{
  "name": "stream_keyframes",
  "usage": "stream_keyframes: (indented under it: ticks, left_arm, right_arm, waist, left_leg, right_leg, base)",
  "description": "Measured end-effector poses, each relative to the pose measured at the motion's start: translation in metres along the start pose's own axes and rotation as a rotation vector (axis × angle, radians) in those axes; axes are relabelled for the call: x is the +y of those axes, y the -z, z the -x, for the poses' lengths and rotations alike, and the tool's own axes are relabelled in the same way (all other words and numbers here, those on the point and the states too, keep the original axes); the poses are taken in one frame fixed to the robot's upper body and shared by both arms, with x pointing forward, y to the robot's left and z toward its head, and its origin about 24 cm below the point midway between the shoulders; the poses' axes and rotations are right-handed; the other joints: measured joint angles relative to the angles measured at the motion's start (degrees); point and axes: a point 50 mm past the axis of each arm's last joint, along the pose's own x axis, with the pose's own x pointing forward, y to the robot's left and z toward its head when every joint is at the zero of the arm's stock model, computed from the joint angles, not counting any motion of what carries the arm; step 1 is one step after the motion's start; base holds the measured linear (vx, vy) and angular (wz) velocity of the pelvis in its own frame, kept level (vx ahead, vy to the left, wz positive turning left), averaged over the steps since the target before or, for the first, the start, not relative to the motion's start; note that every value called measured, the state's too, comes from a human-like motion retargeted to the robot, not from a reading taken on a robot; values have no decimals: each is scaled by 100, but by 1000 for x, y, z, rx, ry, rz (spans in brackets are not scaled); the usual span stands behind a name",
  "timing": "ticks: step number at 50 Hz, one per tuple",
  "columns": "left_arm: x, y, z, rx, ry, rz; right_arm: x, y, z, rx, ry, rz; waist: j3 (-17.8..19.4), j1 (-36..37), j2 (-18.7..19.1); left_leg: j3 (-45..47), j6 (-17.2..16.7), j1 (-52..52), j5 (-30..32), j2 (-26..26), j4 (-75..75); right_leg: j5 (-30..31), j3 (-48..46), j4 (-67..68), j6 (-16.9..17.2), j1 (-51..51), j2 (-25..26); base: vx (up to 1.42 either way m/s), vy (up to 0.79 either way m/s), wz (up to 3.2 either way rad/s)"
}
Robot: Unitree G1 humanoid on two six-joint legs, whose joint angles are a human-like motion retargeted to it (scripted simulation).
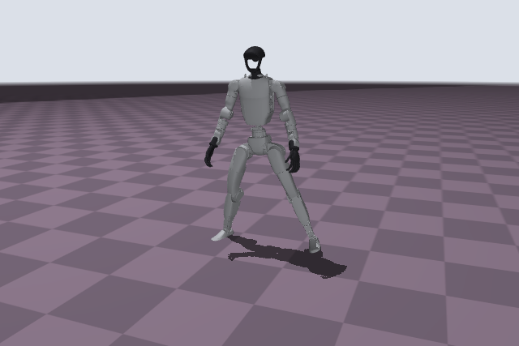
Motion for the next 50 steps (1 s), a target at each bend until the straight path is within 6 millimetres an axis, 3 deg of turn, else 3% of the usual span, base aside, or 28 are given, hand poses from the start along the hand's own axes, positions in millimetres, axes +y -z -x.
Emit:
stream_keyframes:
  ticks: [2, 5, 8, 10, 14, 17, 21, 25, 30, 34, 41, 45, 50]
  left_arm:
    - [-12, 3, 0, 27, 50, 8]
    - [-28, 3, 1, 42, 107, -3]
    - [-38, 2, 1, 31, 146, -137]
    - [-43, -1, 1, 25, 172, -164]
    - [-49, -8, -1, 28, 231, -54]
    - [-54, -9, 0, 36, 275, -57]
    - [-54, -4, 1, 37, 299, -39]
    - [-43, 8, 4, 69, 280, -87]
    - [-26, 13, 3, 112, 264, -223]
    - [-15, 0, -1, 61, 174, -161]
    - [7, -25, -6, -80, 2, 44]
    - [21, -23, -4, -93, -35, 62]
    - [40, -13, -1, -64, -96, 53]
  right_arm:
    - [-5, -1, -1, 12, -3, -2]
    - [-16, -9, -2, 4, 45, -59]
    - [-19, -11, -2, -29, 97, -186]
    - [-18, -8, -2, -20, 107, -219]
    - [-9, 1, -1, 39, 68, -148]
    - [1, 3, 0, 43, 19, -119]
    - [18, -4, -1, 6, -31, -96]
    - [41, -18, -1, -56, -77, -122]
    - [56, -23, 2, -98, -144, -117]
    - [39, -15, 1, -83, -95, -89]
    - [5, 6, 2, -9, 23, -53]
    - [-6, 17, 5, 32, 16, -45]
    - [-14, 17, 4, 51, 28, -47]
  waist:
    - [56, -58, 29]
    - [127, -115, -39]
    - [125, 69, -202]
    - [126, 275, -288]
    - [146, 613, -325]
    - [106, 725, -236]
    - [30, 612, -201]
    - [21, 296, -317]
    - [-67, 99, -293]
    - [-114, 13, -112]
    - [-133, -46, -27]
    - [-208, -5, -110]
    - [-226, 121, -338]
  left_leg:
    - [347, 146, -41, -4, 7, 70]
    - [784, 387, -131, -490, -255, 294]
    - [796, 583, -219, -881, -772, 504]
    - [609, 554, -273, -1075, -1173, 554]
    - [115, 356, -343, -1417, -1971, 390]
    - [-379, 344, -338, -1338, -2291, 91]
    - [-783, 421, -280, -1126, -2089, -82]
    - [-865, 132, -249, -1162, -1714, 68]
    - [-917, -31, -208, -1022, -1363, -16]
    - [-1017, -130, -190, -975, -1113, -93]
    - [-1194, -183, -137, -937, -852, -141]
    - [-1163, -267, -124, -926, -709, -143]
    - [-971, -341, -161, -809, -553, -87]
  right_leg:
    - [-88, -39, 202, -155, -85, 140]
    - [-128, -100, 317, -295, -165, 224]
    - [-76, -76, 152, -298, -153, 285]
    - [-27, -33, 24, -282, -141, 367]
    - [-2, -32, -80, -304, -114, 623]
    - [-52, -112, -86, -369, -60, 961]
    - [-181, -161, -29, -455, 17, 1411]
    - [-462, -24, 321, -603, -53, 1675]
    - [-838, -141, 1009, -774, -360, 1528]
    - [-763, -185, 1200, -740, -421, 1100]
    - [-27, 448, 427, -434, -28, 321]
    - [-65, 735, -29, -188, 99, -20]
    - [367, 199, -413, -104, 85, -316]
  base:
    - [-1, -52, 23]
    - [-2, -45, 12]
    - [-1, -35, -19]
    - [0, -28, -35]
    - [1, -21, -19]
    - [2, -17, 1]
    - [2, -18, 7]
    - [2, -18, 15]
    - [2, -16, 20]
    - [3, -18, 28]
    - [4, -29, 24]
    - [3, -43, -6]
    - [0, -55, -37]
